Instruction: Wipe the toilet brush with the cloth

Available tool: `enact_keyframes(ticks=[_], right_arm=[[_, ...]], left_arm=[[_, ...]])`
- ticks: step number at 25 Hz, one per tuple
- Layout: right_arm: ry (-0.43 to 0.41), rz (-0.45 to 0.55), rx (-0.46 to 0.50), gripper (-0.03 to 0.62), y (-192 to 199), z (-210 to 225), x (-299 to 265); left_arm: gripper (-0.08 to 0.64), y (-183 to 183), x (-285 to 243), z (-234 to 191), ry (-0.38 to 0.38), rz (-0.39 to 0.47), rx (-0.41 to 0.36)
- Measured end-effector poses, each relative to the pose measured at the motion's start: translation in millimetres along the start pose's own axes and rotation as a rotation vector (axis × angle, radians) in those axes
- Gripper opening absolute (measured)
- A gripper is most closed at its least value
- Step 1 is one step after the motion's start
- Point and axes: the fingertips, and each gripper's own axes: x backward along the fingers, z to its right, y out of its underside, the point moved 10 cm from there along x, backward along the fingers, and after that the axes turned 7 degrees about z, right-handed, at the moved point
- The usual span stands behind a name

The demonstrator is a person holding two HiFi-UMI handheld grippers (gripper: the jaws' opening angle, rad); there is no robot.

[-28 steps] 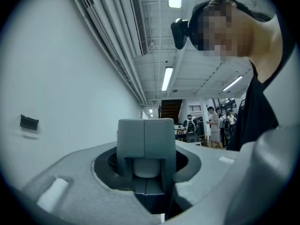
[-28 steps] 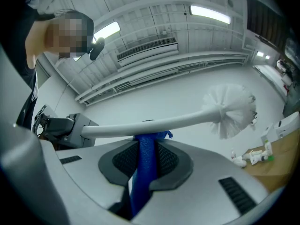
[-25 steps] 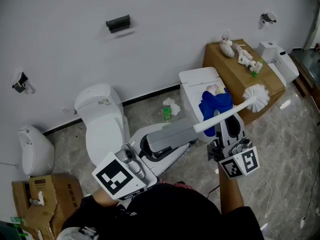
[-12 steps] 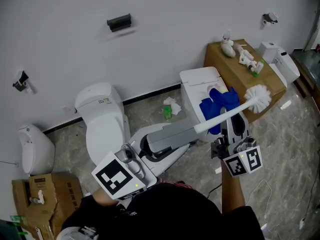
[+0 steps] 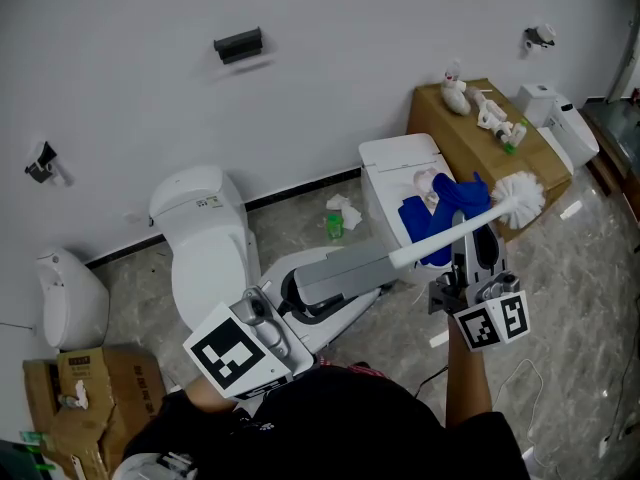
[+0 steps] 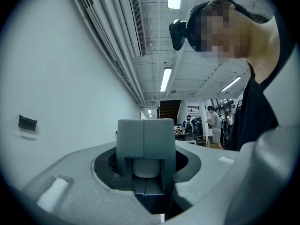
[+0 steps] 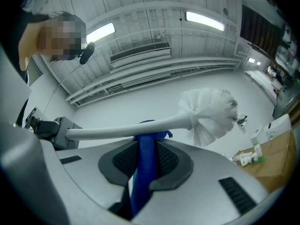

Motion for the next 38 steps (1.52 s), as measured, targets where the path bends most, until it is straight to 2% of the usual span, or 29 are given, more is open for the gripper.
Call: enact_keyframes(ticks=[24, 38], right_arm=[[0.085, 0.039, -0.030, 0.066, -6, 17, 5], [0.090, 0.001, -0.008, 0.064, 2, 13, 5]], left_arm=[[0.161, -1, 1, 0, 0.004, -0.008, 0.015], [0.161, 0, 1, 1, 0.000, -0.014, -0.029]])
